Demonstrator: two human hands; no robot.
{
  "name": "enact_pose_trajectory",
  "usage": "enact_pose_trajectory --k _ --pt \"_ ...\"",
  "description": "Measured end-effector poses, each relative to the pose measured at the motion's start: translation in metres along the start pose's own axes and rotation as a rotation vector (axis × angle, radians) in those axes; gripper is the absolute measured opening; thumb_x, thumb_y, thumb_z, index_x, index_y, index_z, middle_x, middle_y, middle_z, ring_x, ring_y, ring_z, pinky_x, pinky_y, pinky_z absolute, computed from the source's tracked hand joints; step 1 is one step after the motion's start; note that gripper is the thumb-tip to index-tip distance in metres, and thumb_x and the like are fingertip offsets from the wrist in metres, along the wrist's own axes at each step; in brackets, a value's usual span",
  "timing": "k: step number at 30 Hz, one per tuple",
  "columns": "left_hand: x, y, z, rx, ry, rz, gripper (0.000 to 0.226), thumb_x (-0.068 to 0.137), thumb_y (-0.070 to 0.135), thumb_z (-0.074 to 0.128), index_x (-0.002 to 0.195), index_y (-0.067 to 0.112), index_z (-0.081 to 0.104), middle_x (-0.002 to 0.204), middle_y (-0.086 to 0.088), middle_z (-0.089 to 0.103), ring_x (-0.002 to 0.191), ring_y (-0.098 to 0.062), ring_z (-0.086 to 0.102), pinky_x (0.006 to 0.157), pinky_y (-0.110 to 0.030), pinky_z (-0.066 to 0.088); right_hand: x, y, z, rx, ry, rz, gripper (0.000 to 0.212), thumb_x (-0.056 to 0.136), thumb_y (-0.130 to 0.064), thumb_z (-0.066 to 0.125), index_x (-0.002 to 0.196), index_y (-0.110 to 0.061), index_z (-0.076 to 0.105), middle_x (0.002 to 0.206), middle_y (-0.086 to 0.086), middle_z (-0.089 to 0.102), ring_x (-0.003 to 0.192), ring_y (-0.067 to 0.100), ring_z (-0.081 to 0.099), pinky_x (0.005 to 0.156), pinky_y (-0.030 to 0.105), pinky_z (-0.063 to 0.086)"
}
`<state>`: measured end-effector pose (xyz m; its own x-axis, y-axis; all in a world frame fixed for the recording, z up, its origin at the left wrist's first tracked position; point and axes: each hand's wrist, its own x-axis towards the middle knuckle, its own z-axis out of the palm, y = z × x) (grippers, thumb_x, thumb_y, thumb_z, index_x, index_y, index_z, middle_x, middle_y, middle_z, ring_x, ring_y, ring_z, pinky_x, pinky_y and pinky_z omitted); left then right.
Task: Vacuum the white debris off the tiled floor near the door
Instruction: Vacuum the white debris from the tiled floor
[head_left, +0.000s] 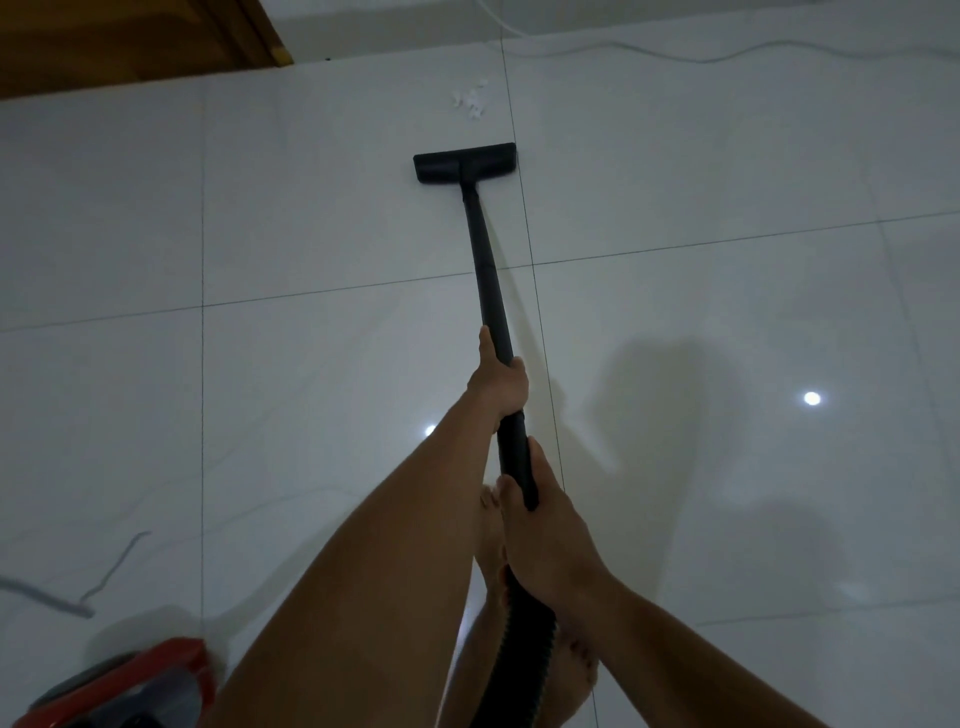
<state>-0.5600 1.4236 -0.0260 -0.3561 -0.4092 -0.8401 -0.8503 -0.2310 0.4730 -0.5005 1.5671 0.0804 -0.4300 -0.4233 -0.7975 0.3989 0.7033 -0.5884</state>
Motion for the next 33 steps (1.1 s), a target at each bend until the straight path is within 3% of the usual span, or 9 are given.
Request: enact_pose_trajectory --k 3,9,17,22,33 --pt "0.020 0.014 -0.009 -0.013 -0.006 0.017 0.072 0.107 0.030 0.037 0.156 0.044 -0.015 0.127 -0.011 0.055 0.082 -0.022 0.059 0.090 -0.046 0.056 0.020 -0.013 -0.001 0.014 0.010 -0.002 0.052 0.111 -0.039 0.036 0.160 -0.044 0.020 0.100 0.008 0.069 0.065 0.014 0.066 0.043 0.009 0.045" --pt "0.056 0.043 -0.026 0.010 0.000 0.029 0.073 0.107 0.030 0.037 0.156 0.045 -0.015 0.128 -0.013 0.056 0.082 -0.022 0.057 0.092 -0.047 0.056 0.058 -0.041 -0.004 0.002 0.009 -0.041 0.052 0.111 -0.036 0.037 0.160 -0.041 0.022 0.084 0.003 0.062 0.052 0.006 0.057 0.044 0.009 0.044" --pt "0.099 0.082 -0.049 0.017 0.008 0.028 0.074 0.106 0.030 0.038 0.154 0.048 -0.015 0.116 -0.011 0.058 0.076 -0.024 0.057 0.092 -0.051 0.057 0.104 -0.079 -0.003 0.016 0.006 -0.043 0.055 0.111 -0.038 0.036 0.162 -0.041 0.017 0.085 0.000 0.060 0.050 0.004 0.057 0.045 0.012 0.047" --pt "0.118 0.097 -0.059 0.005 0.004 0.035 0.074 0.106 0.029 0.039 0.155 0.048 -0.014 0.124 -0.014 0.058 0.075 -0.022 0.056 0.092 -0.051 0.057 0.123 -0.097 -0.002 0.058 0.000 0.013 0.059 0.110 -0.041 0.038 0.162 -0.047 0.011 0.088 0.001 0.060 0.060 0.011 0.061 0.062 0.031 0.064" --pt "0.127 0.139 -0.078 -0.012 -0.012 0.020 0.075 0.106 0.026 0.039 0.155 0.047 -0.013 0.136 -0.015 0.053 0.078 -0.021 0.053 0.093 -0.051 0.056 0.131 -0.146 -0.015 0.076 -0.020 0.037 0.051 0.110 -0.038 0.038 0.158 -0.044 0.022 0.087 -0.001 0.059 0.056 0.012 0.062 0.058 0.030 0.062"
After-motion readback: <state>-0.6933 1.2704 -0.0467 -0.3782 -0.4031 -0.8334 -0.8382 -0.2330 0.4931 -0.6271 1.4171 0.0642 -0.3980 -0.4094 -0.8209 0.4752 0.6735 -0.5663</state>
